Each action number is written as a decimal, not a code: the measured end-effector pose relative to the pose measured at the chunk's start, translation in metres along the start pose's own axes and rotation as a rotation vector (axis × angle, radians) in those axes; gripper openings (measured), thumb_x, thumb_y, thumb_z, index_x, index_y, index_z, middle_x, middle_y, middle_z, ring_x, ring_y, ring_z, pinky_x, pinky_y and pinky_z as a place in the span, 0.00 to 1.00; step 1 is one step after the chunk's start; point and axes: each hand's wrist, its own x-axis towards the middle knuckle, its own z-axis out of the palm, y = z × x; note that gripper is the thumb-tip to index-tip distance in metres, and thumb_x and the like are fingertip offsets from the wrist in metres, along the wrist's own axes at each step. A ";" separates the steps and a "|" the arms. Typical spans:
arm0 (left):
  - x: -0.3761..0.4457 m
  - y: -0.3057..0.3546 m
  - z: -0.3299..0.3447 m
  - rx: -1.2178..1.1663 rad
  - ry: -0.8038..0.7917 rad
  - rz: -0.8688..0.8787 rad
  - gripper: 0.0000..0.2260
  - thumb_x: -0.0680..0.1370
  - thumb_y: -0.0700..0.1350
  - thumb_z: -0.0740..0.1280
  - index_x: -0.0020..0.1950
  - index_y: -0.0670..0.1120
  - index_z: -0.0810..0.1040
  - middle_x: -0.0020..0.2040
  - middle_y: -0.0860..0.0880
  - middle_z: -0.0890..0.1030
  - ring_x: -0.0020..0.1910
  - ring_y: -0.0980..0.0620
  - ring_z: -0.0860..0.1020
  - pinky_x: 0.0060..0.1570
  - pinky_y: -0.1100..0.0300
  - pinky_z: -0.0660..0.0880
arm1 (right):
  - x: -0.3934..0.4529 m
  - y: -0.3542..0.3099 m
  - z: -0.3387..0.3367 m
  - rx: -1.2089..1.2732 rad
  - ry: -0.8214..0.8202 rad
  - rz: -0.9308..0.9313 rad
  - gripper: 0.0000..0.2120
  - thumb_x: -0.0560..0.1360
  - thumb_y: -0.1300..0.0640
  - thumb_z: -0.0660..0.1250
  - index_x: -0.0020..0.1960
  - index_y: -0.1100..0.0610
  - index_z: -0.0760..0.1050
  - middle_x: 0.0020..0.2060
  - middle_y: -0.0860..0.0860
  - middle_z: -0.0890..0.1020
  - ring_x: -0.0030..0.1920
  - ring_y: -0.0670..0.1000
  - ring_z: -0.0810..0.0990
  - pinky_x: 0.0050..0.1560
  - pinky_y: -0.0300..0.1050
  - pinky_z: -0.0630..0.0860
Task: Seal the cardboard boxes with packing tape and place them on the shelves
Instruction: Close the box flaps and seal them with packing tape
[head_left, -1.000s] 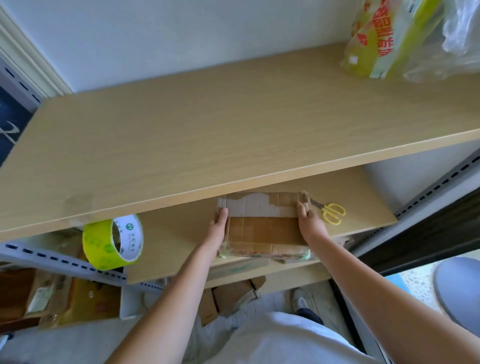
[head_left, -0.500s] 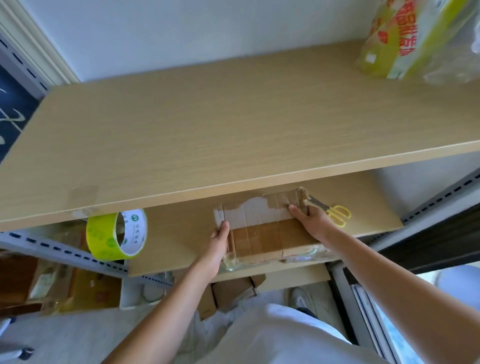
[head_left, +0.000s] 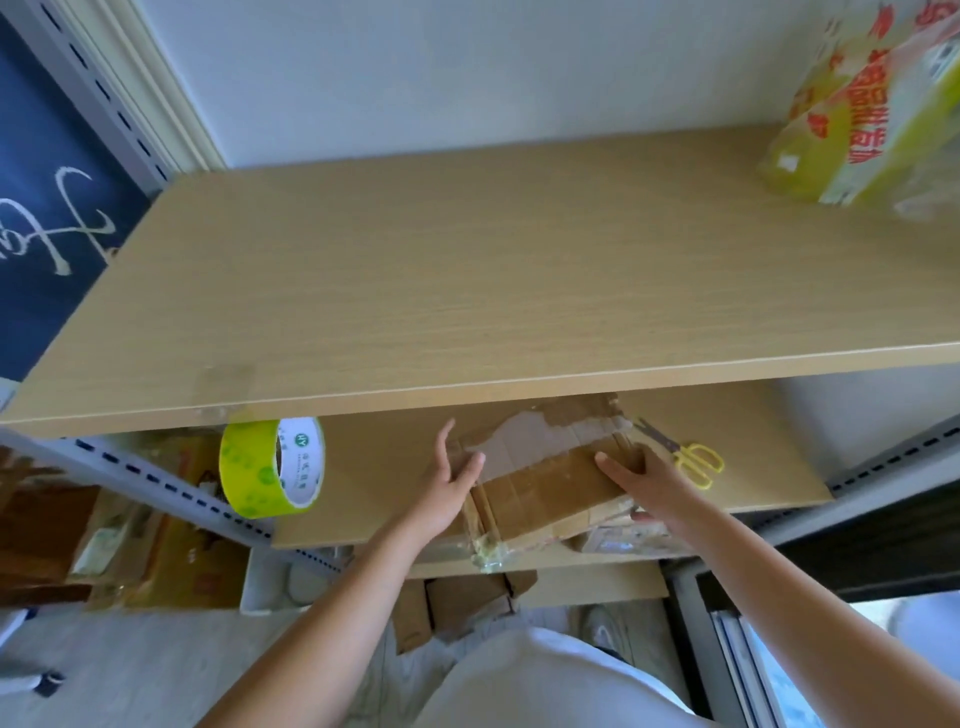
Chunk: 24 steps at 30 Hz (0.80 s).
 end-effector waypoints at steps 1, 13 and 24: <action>0.000 -0.001 0.000 0.038 0.012 0.006 0.31 0.82 0.59 0.57 0.80 0.57 0.45 0.60 0.54 0.73 0.47 0.62 0.72 0.50 0.57 0.73 | 0.000 0.000 -0.001 -0.007 -0.018 -0.032 0.29 0.76 0.40 0.66 0.71 0.52 0.65 0.55 0.51 0.76 0.56 0.56 0.77 0.53 0.57 0.82; 0.004 -0.001 -0.003 0.082 -0.020 -0.013 0.32 0.81 0.61 0.58 0.78 0.57 0.43 0.62 0.51 0.71 0.51 0.55 0.74 0.47 0.60 0.71 | -0.013 0.003 0.005 -0.037 0.088 -0.132 0.28 0.80 0.41 0.58 0.76 0.51 0.59 0.54 0.52 0.73 0.48 0.55 0.77 0.49 0.60 0.82; 0.001 -0.020 -0.027 -0.051 0.214 -0.069 0.36 0.80 0.63 0.59 0.81 0.53 0.44 0.79 0.50 0.58 0.76 0.45 0.62 0.72 0.47 0.65 | -0.014 -0.037 0.005 -0.360 0.369 -0.125 0.36 0.78 0.35 0.57 0.76 0.58 0.59 0.72 0.59 0.68 0.71 0.62 0.67 0.68 0.61 0.70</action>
